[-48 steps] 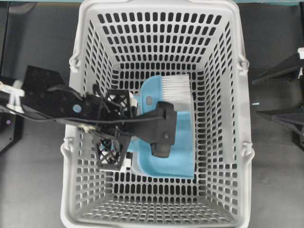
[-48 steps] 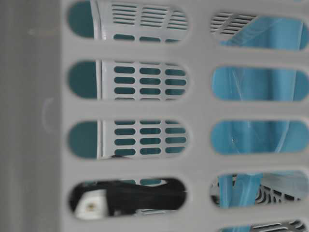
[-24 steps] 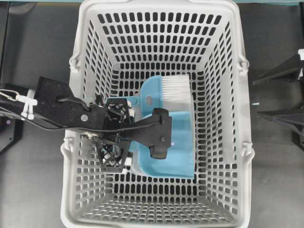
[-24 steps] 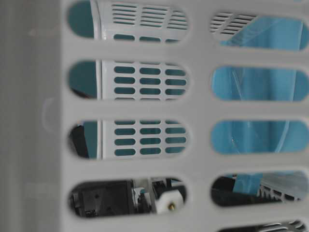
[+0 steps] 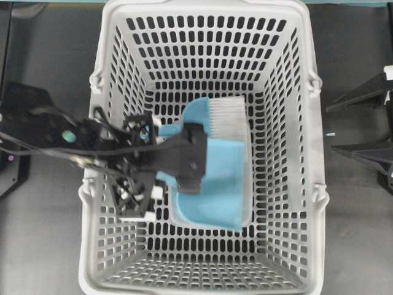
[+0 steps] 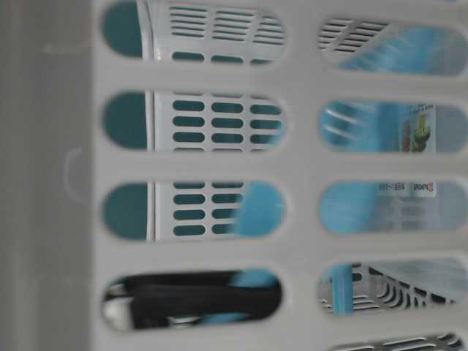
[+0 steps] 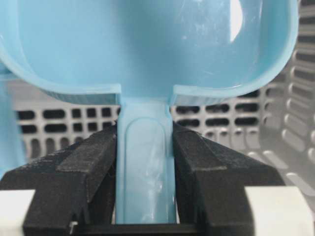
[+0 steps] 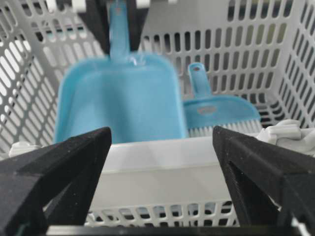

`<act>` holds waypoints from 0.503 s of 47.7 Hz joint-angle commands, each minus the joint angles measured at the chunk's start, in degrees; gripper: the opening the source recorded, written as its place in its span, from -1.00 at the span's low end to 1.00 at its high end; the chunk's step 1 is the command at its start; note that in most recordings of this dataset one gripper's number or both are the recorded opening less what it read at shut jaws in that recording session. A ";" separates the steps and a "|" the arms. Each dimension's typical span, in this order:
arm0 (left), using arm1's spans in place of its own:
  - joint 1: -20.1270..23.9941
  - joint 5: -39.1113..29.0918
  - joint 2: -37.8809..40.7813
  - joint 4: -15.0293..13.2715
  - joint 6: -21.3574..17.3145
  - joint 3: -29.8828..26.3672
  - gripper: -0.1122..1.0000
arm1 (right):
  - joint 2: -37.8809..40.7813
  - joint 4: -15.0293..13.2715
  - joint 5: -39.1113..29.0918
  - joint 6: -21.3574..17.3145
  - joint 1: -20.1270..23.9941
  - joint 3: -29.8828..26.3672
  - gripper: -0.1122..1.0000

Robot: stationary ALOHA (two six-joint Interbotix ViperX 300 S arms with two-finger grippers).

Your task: Pick up the dustpan from the shopping basket with the left arm.

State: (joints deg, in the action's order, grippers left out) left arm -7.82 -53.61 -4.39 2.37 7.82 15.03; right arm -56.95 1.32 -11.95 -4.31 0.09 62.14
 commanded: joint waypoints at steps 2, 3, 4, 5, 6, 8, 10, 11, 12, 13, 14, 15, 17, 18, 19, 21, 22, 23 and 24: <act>1.58 1.76 -4.66 0.26 0.18 -2.29 -0.29 | 0.35 0.18 0.88 -0.09 0.00 -0.35 0.63; 1.76 2.11 -5.27 0.18 0.18 -2.46 -0.29 | 0.35 0.18 0.97 -0.09 0.00 -0.35 0.63; 2.11 2.55 -5.71 0.18 0.18 -2.72 -0.29 | 0.35 0.18 1.05 -0.09 -0.09 -0.26 0.63; 2.46 2.90 -6.33 0.18 0.18 -2.81 -0.29 | 0.35 0.18 1.05 -0.09 0.00 -0.26 0.63; 2.72 3.25 -6.94 0.26 0.18 -2.99 -0.29 | 0.35 0.18 1.05 -0.09 0.00 -0.26 0.63; 3.25 4.13 -8.00 0.18 0.09 -3.34 -0.29 | 0.35 0.18 1.05 -0.09 -0.09 -0.18 0.63; 3.78 5.10 -9.14 0.18 0.00 -3.60 -0.29 | 0.26 0.18 1.05 -0.09 -0.09 -0.18 0.63; 4.04 5.62 -9.67 0.18 -0.09 -3.60 -0.29 | 0.26 0.18 1.05 -0.09 0.00 -0.18 0.63; 4.31 6.06 -10.20 0.26 -0.18 -3.60 -0.29 | 0.26 0.18 1.05 -0.09 -0.09 -0.18 0.63; 4.48 6.59 -10.72 0.18 -0.26 -3.60 -0.29 | 0.26 0.18 1.05 -0.09 0.00 -0.18 0.63; 4.75 7.38 -11.69 0.26 -0.44 -3.34 -0.29 | 0.26 0.18 1.05 -0.09 0.00 -0.18 0.63; 4.83 8.00 -12.22 0.26 -0.44 -3.16 -0.29 | 0.26 0.18 1.05 -0.09 0.00 -0.18 0.63; 5.01 9.14 -13.27 0.18 -0.53 -2.72 -0.29 | 0.18 0.18 1.05 -0.09 0.00 -0.18 0.63; 5.01 9.76 -13.80 0.26 -0.53 -2.37 -0.29 | 0.09 0.18 1.05 -0.09 0.00 -0.18 0.63; 5.01 10.37 -14.24 0.18 -0.62 -2.11 -0.29 | 0.09 0.18 1.05 -0.09 0.00 -0.18 0.63; 5.01 11.69 -15.21 0.18 -0.62 -1.23 -0.29 | 0.00 0.18 1.05 -0.09 -0.09 -0.18 0.63; 5.01 12.30 -15.73 0.26 -0.62 -0.79 -0.29 | 0.00 0.18 1.05 -0.09 0.00 -0.18 0.63; 5.01 12.92 -16.17 0.18 -0.62 -0.35 -0.29 | -0.09 0.18 1.05 -0.09 0.00 -0.18 0.63; 5.01 13.45 -16.52 0.26 -0.53 0.09 -0.29 | -0.09 0.18 1.05 -0.09 -0.09 -0.18 0.63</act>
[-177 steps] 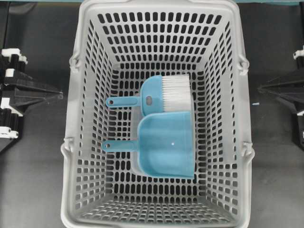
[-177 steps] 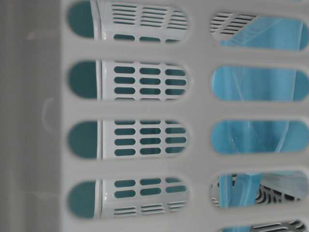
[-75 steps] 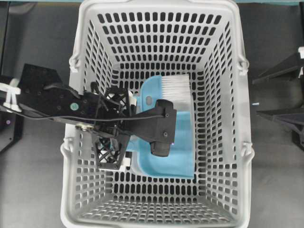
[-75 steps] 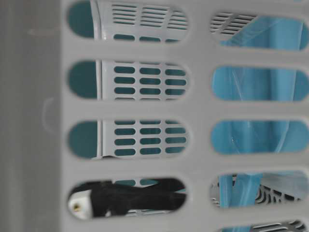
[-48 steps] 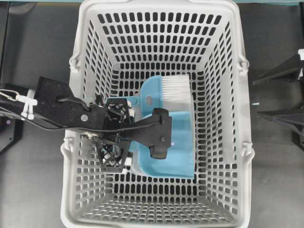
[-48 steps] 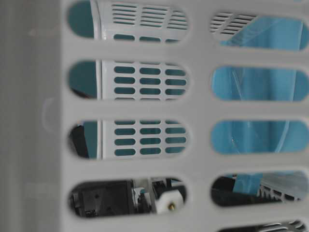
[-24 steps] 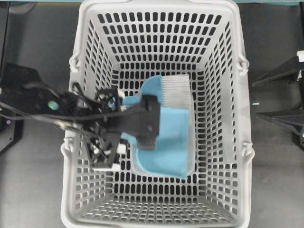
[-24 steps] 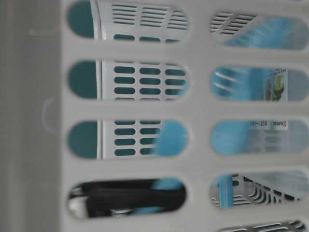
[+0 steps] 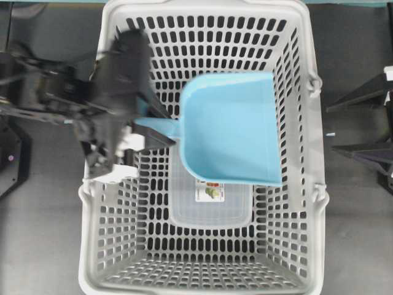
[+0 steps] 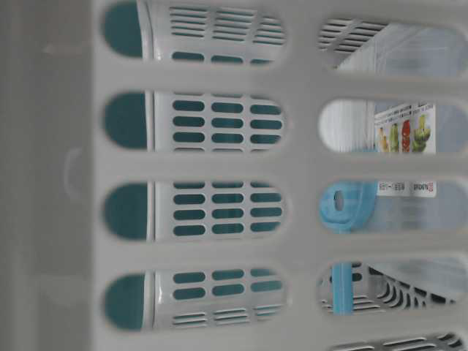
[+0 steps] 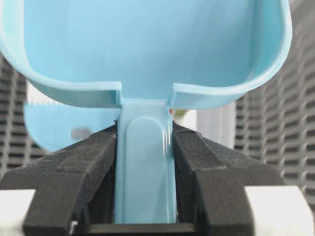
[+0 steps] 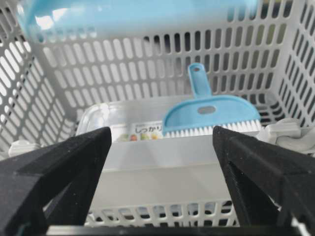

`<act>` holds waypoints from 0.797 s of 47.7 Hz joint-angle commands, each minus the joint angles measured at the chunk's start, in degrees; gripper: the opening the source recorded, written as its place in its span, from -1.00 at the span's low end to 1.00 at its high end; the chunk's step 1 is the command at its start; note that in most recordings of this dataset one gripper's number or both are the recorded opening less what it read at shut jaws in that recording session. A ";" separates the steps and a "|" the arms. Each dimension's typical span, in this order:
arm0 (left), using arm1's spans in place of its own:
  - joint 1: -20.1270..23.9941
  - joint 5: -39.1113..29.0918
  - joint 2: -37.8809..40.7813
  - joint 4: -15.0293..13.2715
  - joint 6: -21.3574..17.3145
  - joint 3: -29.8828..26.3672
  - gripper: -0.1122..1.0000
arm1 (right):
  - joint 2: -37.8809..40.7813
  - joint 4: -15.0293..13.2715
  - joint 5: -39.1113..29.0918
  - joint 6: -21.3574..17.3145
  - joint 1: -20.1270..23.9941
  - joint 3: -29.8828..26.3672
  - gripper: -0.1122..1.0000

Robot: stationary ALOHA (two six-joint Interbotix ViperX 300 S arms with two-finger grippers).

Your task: Pick up the dustpan from the shopping basket with the left arm.

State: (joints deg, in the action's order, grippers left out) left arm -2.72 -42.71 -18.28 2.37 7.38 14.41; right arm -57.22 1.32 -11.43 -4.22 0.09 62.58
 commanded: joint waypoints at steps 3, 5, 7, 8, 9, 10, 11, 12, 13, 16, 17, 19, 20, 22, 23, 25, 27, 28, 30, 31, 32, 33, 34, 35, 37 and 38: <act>-0.18 4.22 -3.78 0.18 -0.09 1.93 -0.29 | 0.09 0.18 0.53 -0.18 0.00 -0.62 0.63; -0.26 5.01 -4.39 0.18 -0.09 2.55 -0.29 | 0.00 0.26 0.53 -0.18 0.00 -0.62 0.63; -0.26 5.80 -5.01 0.26 -0.09 3.08 -0.29 | 0.00 0.18 0.53 -0.18 0.00 -0.62 0.63; -0.35 6.24 -5.27 0.18 -0.09 3.25 -0.29 | 0.00 0.26 0.53 -0.18 0.00 -0.62 0.63; -0.35 6.50 -5.36 0.26 -0.09 3.43 -0.29 | -0.09 0.18 0.53 -0.18 0.00 -0.62 0.63; -0.35 6.68 -5.54 0.26 -0.09 3.52 -0.29 | -0.09 0.18 0.53 -0.18 0.00 -0.62 0.63; -0.35 6.86 -5.62 0.26 -0.09 3.60 -0.29 | -0.09 0.18 0.53 -0.18 0.00 -0.62 0.63; -0.44 6.94 -5.62 0.26 -0.09 3.69 -0.29 | -0.09 0.26 0.53 -0.18 0.00 -0.62 0.63; -0.44 7.03 -5.71 0.26 -0.09 3.78 -0.29 | -0.09 0.26 0.53 -0.18 -0.09 -0.62 0.63; -0.53 7.03 -5.71 0.26 -0.09 3.78 -0.29 | -0.09 0.18 0.53 -0.18 -0.09 -0.62 0.63; -0.62 7.03 -5.71 0.18 -0.09 3.87 -0.29 | -0.18 0.18 0.53 -0.18 0.00 -0.62 0.63; -0.70 7.03 -5.62 0.26 -0.09 3.78 -0.29 | -0.18 0.18 0.53 -0.18 0.00 -0.62 0.63; -0.79 7.12 -5.62 0.18 -0.09 3.78 -0.29 | -0.18 0.18 0.53 -0.18 0.00 -0.53 0.63; -0.79 7.03 -5.36 0.26 -0.18 3.78 -0.29 | -0.18 0.18 0.53 -0.18 0.00 -0.62 0.63; -0.79 6.94 -5.36 0.26 -0.18 3.78 -0.29 | -0.26 0.18 0.53 -0.18 0.00 -0.62 0.63; -0.88 6.94 -5.36 0.26 -0.18 3.78 -0.29 | -0.26 0.18 0.53 -0.18 0.00 -0.53 0.63; -0.88 6.94 -5.36 0.26 -0.18 3.87 -0.29 | -0.26 0.18 0.53 -0.18 0.00 -0.44 0.63; -0.88 6.94 -5.27 0.26 -0.18 3.87 -0.29 | -0.35 0.18 0.53 -0.18 -0.09 -0.44 0.63; -0.88 7.03 -5.36 0.18 -0.18 3.96 -0.29 | -0.35 0.26 0.53 -0.18 0.00 -0.26 0.63; -0.88 7.03 -5.36 0.26 -0.18 3.96 -0.29 | -0.44 0.18 0.53 -0.18 -0.09 -0.26 0.63; -0.88 7.03 -5.36 0.18 -0.18 3.96 -0.29 | -0.44 0.18 0.53 -0.18 0.00 -0.18 0.63; -0.88 7.03 -5.45 0.18 -0.09 3.96 -0.29 | -0.44 0.26 0.53 -0.18 0.00 -0.18 0.63; -0.88 6.94 -5.45 0.26 -0.09 4.04 -0.29 | -0.62 0.18 0.53 -0.18 -0.09 -0.18 0.63; -0.88 7.03 -5.45 0.18 -0.18 4.04 -0.29 | -0.62 0.26 0.62 -0.18 -0.09 -0.18 0.63; -0.88 6.94 -5.45 0.26 -0.09 4.04 -0.29 | -0.70 0.26 0.62 -0.18 -0.09 -0.09 0.63; -0.88 7.03 -5.45 0.26 -0.09 4.04 -0.29 | -0.79 0.26 0.70 -0.18 0.00 -0.18 0.63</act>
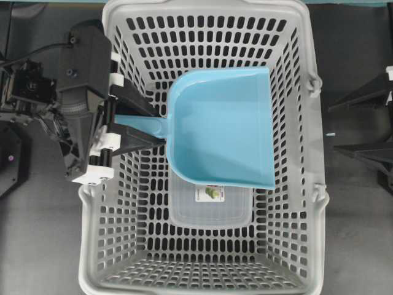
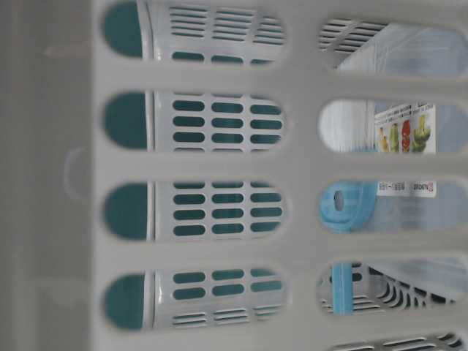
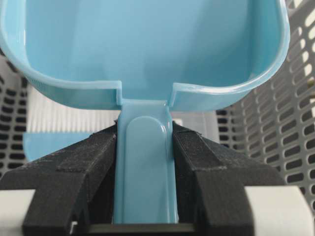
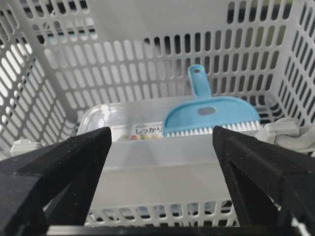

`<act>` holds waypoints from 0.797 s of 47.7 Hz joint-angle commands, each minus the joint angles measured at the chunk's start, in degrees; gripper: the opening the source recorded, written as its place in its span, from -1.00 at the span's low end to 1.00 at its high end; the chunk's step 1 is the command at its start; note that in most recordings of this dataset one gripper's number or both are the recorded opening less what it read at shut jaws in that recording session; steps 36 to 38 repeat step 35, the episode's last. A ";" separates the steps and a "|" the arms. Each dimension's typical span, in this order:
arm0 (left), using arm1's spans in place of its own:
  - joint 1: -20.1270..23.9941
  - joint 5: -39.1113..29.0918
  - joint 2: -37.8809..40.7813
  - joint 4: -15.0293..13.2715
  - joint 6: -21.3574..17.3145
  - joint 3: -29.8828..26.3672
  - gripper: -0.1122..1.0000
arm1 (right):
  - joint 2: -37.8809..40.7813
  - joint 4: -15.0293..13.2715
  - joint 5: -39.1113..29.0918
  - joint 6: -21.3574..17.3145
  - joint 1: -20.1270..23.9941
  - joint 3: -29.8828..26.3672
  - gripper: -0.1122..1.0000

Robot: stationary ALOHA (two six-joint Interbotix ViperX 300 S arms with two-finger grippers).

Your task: Pick up the dustpan from the shopping basket with the left arm.

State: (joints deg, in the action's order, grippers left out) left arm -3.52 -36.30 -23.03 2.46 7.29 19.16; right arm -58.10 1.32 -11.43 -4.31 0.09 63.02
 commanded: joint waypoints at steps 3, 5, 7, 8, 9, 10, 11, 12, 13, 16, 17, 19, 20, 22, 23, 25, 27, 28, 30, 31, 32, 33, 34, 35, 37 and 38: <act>-0.09 0.53 -0.79 0.18 0.00 -0.62 -0.29 | -0.09 0.26 0.79 -0.09 0.00 -0.53 0.63; -0.09 0.53 -0.79 0.09 0.00 -0.62 -0.29 | -0.18 0.18 0.97 -0.09 0.00 -0.44 0.63; -0.09 0.62 -0.70 0.18 0.00 -0.53 -0.29 | -0.26 0.18 1.05 -0.09 -0.09 -0.44 0.63; -0.09 0.62 -0.79 0.09 0.00 -0.62 -0.29 | -0.35 0.26 1.05 -0.09 0.00 -0.44 0.63; -0.09 0.62 -0.70 0.18 0.00 -0.62 -0.29 | -0.35 0.18 1.05 -0.09 0.00 -0.35 0.63; -0.09 0.62 -0.62 0.18 0.00 -0.53 -0.29 | -0.35 0.18 1.05 -0.09 0.00 -0.35 0.63; -0.09 0.62 -0.70 0.18 0.00 -0.62 -0.29 | -0.44 0.26 1.14 -0.09 0.00 -0.35 0.63; -0.09 0.62 -0.70 0.09 0.00 -0.62 -0.29 | -0.44 0.26 1.05 -0.09 0.00 -0.35 0.63; -0.09 0.62 -0.62 0.18 0.00 -0.62 -0.29 | -0.44 0.18 1.05 -0.09 0.00 -0.35 0.63; -0.09 0.62 -0.62 0.09 0.00 -0.62 -0.29 | -0.44 0.18 1.05 -0.09 0.00 -0.26 0.63; -0.09 0.62 -0.62 0.18 0.00 -0.53 -0.29 | -0.44 0.26 1.05 -0.09 0.00 -0.26 0.63; -0.09 0.62 -0.62 0.18 0.00 -0.62 -0.29 | -0.44 0.18 1.05 -0.09 0.00 -0.26 0.63; -0.09 0.62 -0.62 0.18 0.00 -0.62 -0.29 | -0.44 0.18 1.05 -0.09 -0.09 -0.26 0.63; -0.09 0.62 -0.62 0.09 0.00 -0.62 -0.29 | -0.53 0.18 1.05 -0.09 0.00 -0.26 0.63; -0.09 0.62 -0.53 0.09 0.00 -0.62 -0.29 | -0.53 0.18 1.05 -0.09 -0.09 -0.26 0.63; -0.09 0.62 -0.62 0.09 0.00 -0.62 -0.29 | -0.53 0.18 1.05 -0.09 0.00 -0.26 0.63; -0.09 0.62 -0.53 0.09 0.00 -0.62 -0.29 | -0.53 0.26 1.05 -0.09 0.00 -0.26 0.63; -0.09 0.62 -0.53 0.09 0.00 -0.62 -0.29 | -0.62 0.18 1.14 -0.09 0.00 -0.26 0.63; -0.09 0.70 -0.62 0.09 0.00 -0.62 -0.29 | -0.62 0.26 1.14 -0.09 0.00 -0.26 0.63; -0.09 0.62 -0.53 0.09 0.00 -0.62 -0.29 | -0.62 0.18 1.05 -0.09 0.00 -0.18 0.63; -0.09 0.62 -0.53 0.09 0.00 -0.53 -0.29 | -0.70 0.18 1.14 -0.09 0.00 -0.18 0.63; -0.09 0.70 -0.53 0.09 0.00 -0.62 -0.29 | -0.70 0.18 1.05 -0.09 0.00 -0.18 0.63; -0.09 0.70 -0.53 0.09 0.00 -0.62 -0.29 | -0.70 0.26 1.05 -0.09 0.00 -0.18 0.63; -0.09 0.70 -0.53 0.18 0.00 -0.62 -0.29 | -0.79 0.18 1.14 -0.09 0.00 -0.18 0.63; -0.09 0.70 -0.53 0.18 0.00 -0.62 -0.29 | -0.79 0.18 1.14 -0.09 0.00 -0.18 0.63; -0.09 0.70 -0.53 0.18 0.00 -0.62 -0.29 | -0.79 0.18 1.14 -0.09 0.00 -0.18 0.63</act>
